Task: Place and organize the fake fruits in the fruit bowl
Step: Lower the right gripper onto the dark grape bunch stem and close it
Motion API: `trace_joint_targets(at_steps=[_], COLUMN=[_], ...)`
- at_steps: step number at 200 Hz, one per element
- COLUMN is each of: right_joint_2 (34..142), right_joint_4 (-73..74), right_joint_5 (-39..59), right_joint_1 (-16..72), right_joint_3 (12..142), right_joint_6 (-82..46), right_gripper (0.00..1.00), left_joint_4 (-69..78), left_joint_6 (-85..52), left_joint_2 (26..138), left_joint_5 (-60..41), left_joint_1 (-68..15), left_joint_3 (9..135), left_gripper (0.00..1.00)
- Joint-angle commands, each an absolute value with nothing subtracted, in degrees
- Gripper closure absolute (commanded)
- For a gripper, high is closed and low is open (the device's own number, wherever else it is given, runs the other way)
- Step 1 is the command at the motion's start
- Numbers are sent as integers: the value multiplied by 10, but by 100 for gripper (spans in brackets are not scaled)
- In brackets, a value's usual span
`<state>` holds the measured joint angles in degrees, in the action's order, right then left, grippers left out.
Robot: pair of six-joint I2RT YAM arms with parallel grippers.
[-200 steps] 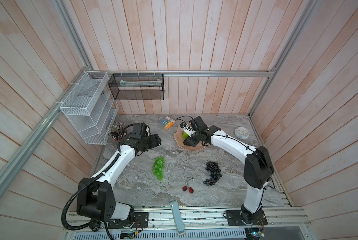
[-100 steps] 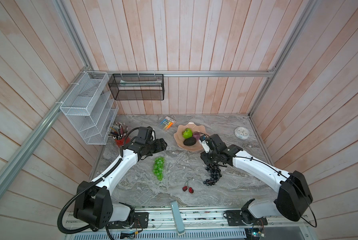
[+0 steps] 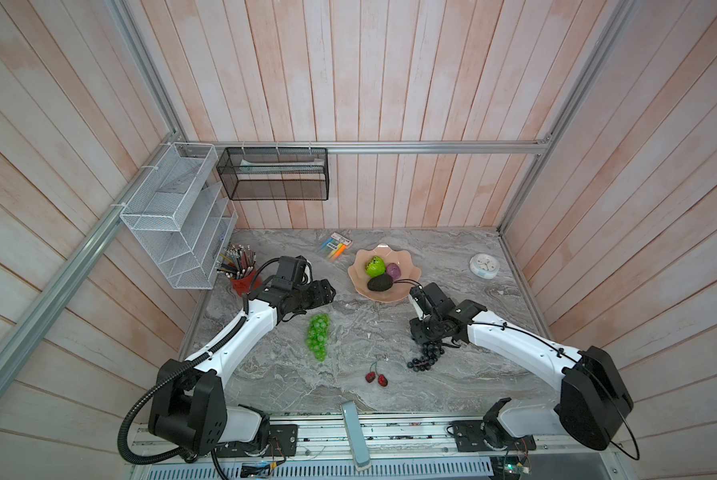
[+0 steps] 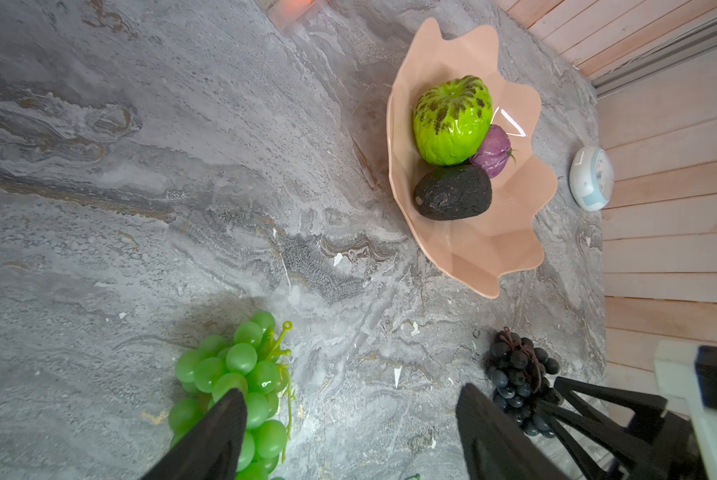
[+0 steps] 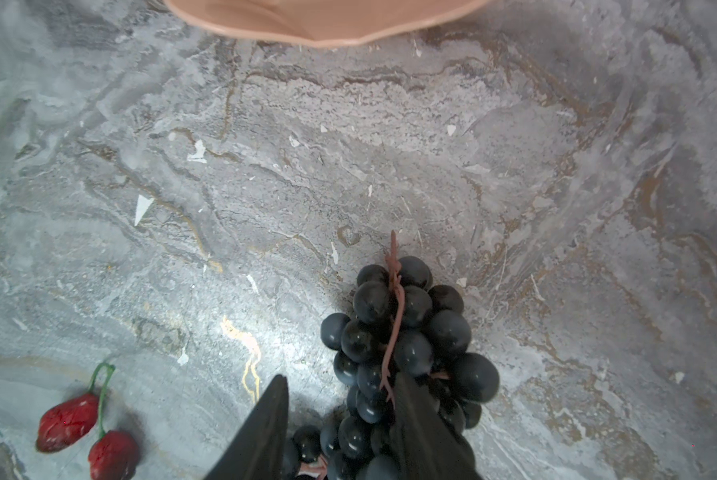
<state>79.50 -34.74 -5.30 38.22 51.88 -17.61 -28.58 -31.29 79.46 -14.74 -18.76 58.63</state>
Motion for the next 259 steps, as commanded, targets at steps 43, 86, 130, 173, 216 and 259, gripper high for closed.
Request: trace_joint_targets(at_steps=[43,86,130,173,216,259], right_joint_2=[818,827,828,809,749,721], right_joint_4=[-371,-358,-342,-339,-318,-317], right_joint_5=[-91,-95,-97,-105,-111,-122], right_joint_1=[385,385,385,386,386,386], right_joint_3=[521,513,511,510,501,500], right_joint_6=[-190,-185,-175,-173,-172,-174], right_gripper=[70,82,94,100,100,100], left_joint_4=[-267,-272,-272,-274,-273,-275], left_joint_6=[-309,-308,-311,-309,-310,-309], left_joint_2=[808,808,804,807,812,813], left_joint_5=[-159,-159,-158,-155,-155,-155], left_joint_1=[-184,-183,-183,-182,-182,-182], left_joint_3=[586,590,585,586,591,594], left_gripper=[18,18,18,18,18,18])
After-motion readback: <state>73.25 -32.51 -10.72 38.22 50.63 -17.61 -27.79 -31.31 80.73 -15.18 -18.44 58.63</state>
